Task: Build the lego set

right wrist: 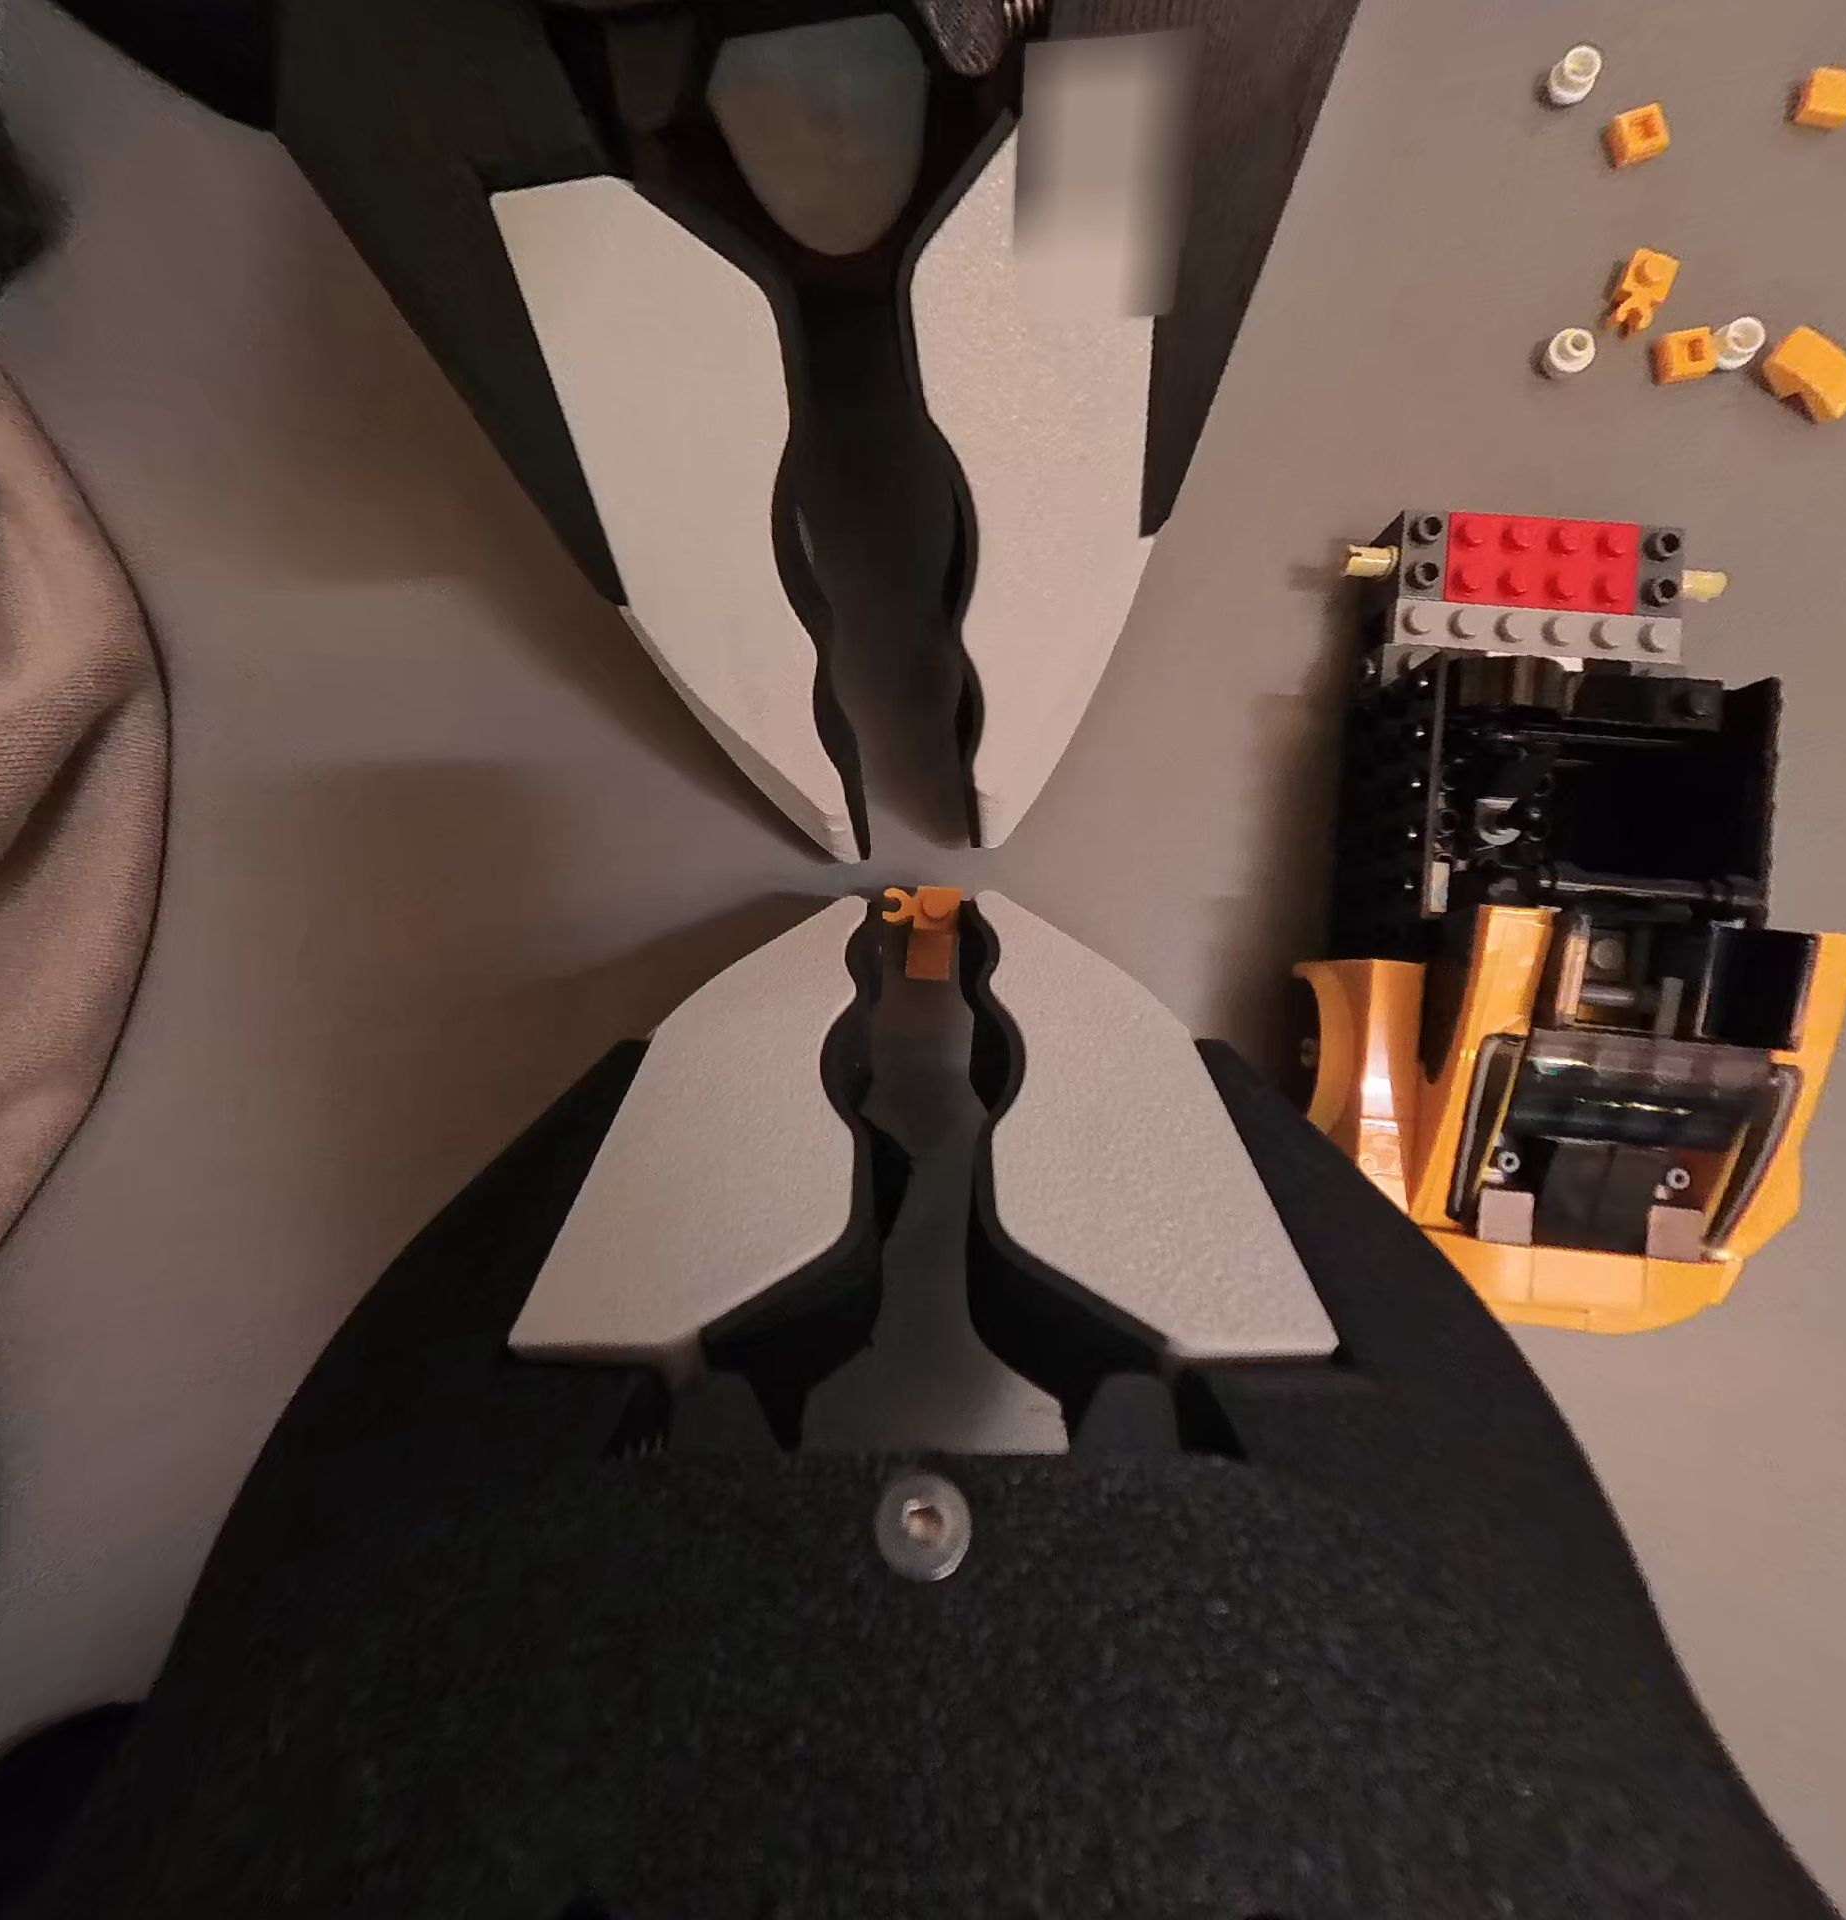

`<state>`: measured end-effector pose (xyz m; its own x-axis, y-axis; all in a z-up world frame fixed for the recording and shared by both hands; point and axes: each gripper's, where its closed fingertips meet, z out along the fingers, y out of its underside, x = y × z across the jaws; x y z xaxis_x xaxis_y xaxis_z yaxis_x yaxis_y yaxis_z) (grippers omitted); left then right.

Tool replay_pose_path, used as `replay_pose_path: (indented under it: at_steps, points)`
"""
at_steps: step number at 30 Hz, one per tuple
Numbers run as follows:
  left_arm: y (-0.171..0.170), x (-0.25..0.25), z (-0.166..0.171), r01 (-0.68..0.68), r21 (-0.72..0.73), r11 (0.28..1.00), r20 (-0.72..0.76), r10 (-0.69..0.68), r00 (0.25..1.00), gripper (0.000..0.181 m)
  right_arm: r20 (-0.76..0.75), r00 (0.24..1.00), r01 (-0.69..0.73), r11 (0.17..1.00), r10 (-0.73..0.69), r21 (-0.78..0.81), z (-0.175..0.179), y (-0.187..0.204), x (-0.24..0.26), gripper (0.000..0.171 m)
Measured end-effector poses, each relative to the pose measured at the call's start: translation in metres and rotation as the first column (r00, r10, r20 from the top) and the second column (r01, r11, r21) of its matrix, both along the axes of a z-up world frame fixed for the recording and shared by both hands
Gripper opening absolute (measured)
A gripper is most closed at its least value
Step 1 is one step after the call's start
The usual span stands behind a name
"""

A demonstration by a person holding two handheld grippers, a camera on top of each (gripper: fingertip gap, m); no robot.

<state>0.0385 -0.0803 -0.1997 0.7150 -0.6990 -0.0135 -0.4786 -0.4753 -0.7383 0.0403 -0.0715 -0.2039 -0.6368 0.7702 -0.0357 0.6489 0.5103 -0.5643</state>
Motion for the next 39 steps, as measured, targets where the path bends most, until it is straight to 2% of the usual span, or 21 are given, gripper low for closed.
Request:
replay_pose_path:
  at_steps: [39]
  points:
    - [-0.003, 0.019, 0.003, 0.063, 0.04, 0.997, 0.002, -0.063, 0.998, 0.015, 0.045, 0.999, -0.027, 0.998, 0.029, -0.048, -0.005, -0.003, 0.006, 0.018]
